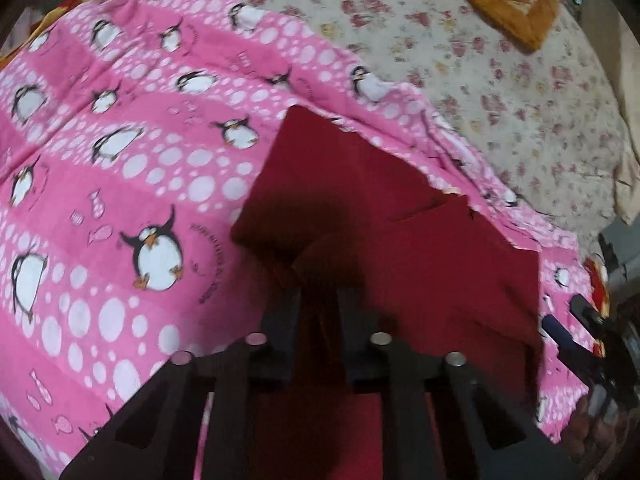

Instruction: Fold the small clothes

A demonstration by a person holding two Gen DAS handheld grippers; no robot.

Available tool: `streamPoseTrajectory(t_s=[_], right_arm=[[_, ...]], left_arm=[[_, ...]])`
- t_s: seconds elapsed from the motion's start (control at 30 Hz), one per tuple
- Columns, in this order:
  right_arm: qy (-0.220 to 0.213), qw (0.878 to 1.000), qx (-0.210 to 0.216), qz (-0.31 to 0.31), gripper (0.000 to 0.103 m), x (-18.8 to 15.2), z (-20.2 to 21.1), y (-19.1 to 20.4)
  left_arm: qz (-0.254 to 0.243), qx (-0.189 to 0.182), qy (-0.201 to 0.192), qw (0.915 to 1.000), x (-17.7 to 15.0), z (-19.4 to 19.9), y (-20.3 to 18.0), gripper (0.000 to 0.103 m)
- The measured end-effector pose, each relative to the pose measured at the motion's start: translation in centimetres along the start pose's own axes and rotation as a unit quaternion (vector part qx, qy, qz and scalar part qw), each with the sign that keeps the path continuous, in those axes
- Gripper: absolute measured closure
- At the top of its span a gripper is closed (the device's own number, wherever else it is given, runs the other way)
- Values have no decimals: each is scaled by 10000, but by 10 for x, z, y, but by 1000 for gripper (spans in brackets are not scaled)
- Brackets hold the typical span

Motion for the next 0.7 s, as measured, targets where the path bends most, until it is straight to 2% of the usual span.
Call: streamPoseTrajectory(t_s=[0.07, 0.2, 0.4, 0.47, 0.53, 0.63, 0.7], right_arm=[[-128, 9997, -19, -183, 31, 7, 6, -10], [-185, 9989, -62, -415, 29, 14, 6, -24], [-353, 9987, -215, -282, 29, 19, 12, -26], [-354, 9987, -233, -298, 29, 19, 13, -28], [-270, 9986, -163, -416, 29, 17, 9, -31], [-172, 9987, -137, -450, 29, 15, 6, -33], [-168, 9991, -156, -361, 29, 15, 5, -30]], left_arm=[[-28, -216, -24, 9998, 5, 5, -5, 103], [62, -266, -92, 9996, 12, 11, 0, 103], [-8, -624, -474, 9969, 29, 38, -6, 103], [-195, -519, -583, 9968, 32, 41, -8, 103], [-247, -260, -636, 9973, 33, 43, -2, 103], [-280, -383, -459, 9978, 27, 40, -4, 103], [-270, -297, -201, 9990, 17, 33, -2, 103]])
Point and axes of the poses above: each gripper's, at about its wrist camera, not at the fingertips, and z roughly against the way its jaws point, y to its left, x to its top, the point moved 10 cm from there along -z, roughly the way its jaws point, and after that the axes turned 2 degrees about z, right-handed, at the moved point
